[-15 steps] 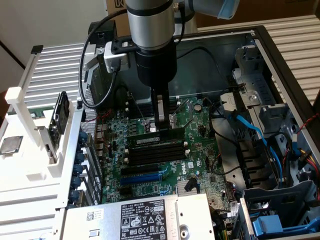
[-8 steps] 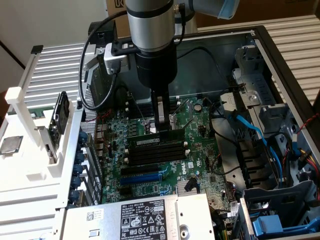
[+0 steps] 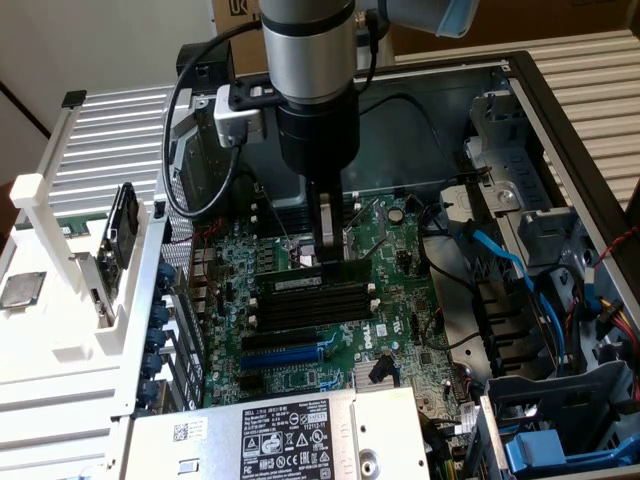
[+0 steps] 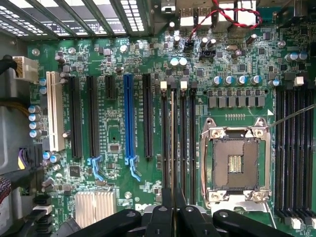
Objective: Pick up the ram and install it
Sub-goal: 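Insert the ram into the slot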
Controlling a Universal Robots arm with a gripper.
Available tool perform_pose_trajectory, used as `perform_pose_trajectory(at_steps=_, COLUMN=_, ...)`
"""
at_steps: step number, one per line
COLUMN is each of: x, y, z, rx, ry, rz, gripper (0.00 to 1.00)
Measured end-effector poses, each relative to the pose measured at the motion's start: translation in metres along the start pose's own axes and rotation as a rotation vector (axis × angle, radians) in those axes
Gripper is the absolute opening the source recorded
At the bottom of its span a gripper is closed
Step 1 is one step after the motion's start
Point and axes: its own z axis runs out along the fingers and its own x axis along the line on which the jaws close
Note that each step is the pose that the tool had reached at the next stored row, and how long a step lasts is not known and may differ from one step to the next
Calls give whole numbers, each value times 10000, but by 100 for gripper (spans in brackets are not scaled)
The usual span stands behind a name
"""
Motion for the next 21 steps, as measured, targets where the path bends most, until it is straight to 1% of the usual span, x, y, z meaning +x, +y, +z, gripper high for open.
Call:
perform_pose_trajectory(at_steps=2, x=-1, y=0, z=3, rx=-57, ry=3, rz=-5, gripper=12)
perform_pose_trajectory(at_steps=5, x=0, y=1, z=8, rx=-92, ry=4, rz=-11, gripper=12)
perform_pose_trajectory(at_steps=9, x=-1, y=1, z=14, rx=-102, ry=3, rz=-12, gripper=12)
perform_pose_trajectory(at_steps=21, x=0, y=14, z=46, rx=-98, ry=-1, rz=-80, gripper=12)
